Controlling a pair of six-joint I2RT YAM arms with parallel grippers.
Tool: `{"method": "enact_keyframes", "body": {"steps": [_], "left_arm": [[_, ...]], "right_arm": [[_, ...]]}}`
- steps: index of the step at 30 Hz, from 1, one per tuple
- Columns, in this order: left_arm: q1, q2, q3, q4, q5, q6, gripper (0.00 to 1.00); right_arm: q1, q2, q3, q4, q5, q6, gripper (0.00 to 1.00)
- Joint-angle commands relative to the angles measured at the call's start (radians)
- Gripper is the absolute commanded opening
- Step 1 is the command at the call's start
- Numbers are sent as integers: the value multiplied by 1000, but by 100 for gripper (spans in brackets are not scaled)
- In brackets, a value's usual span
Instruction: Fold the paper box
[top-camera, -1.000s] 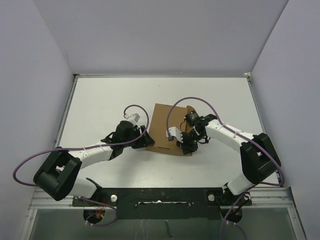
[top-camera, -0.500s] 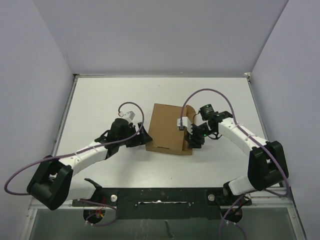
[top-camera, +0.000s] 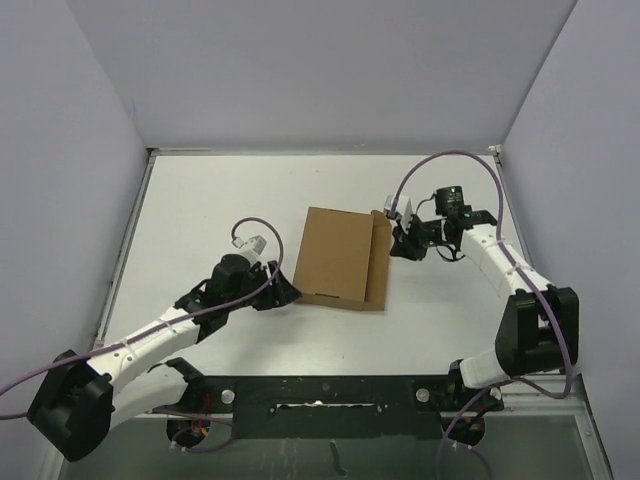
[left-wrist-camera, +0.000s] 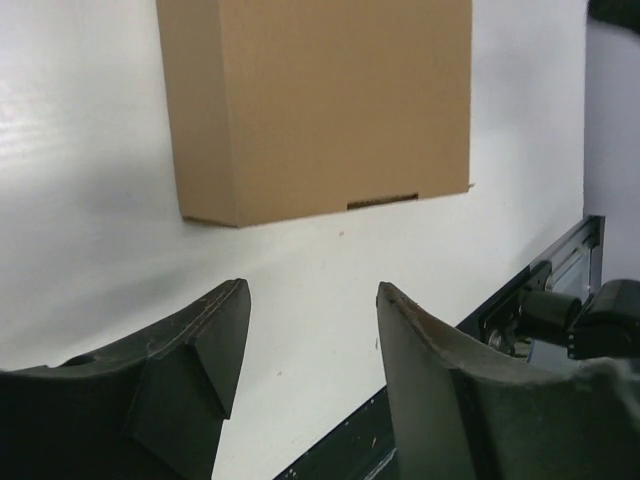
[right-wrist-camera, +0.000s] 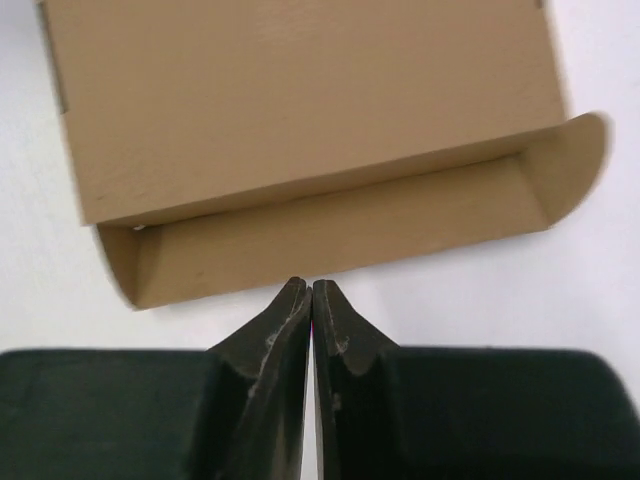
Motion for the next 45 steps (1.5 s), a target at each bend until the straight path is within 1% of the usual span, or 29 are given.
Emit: {"method": "enact_keyframes", "body": {"steps": [1,4,9,13,17,20,27,33,38,45], "left_arm": [[-46,-26,-50,17,-6,-49,48],[-58,-4,-82,62,-10,-82,41],[-67,102,-67,137,-10,-83,40],[-69,212,-23,176,-9,-68,40],[-67,310,20,199,-16,-64,40],[-62,370,56,198,-21,-54,40],[-10,448,133,138,-37,-14,40],[61,458,172,86,-10,48,41],[142,487,255,43,36,119,42],[195,635,440,-28,117,209,45]], "right_arm": [[5,143,196,69,58,30,5],[15,294,369,37,98,34,1],[45,487,594,-8,167,24,0],[70,602,720,-27,213,6,0],[70,705,834,-68,221,-5,0],[77,746,875,-108,205,-40,0],[100,755,842,-175,127,-119,0],[71,655,710,-182,117,-152,0],[45,540,550,-203,99,-182,0],[42,321,263,-186,57,-177,0]]}}
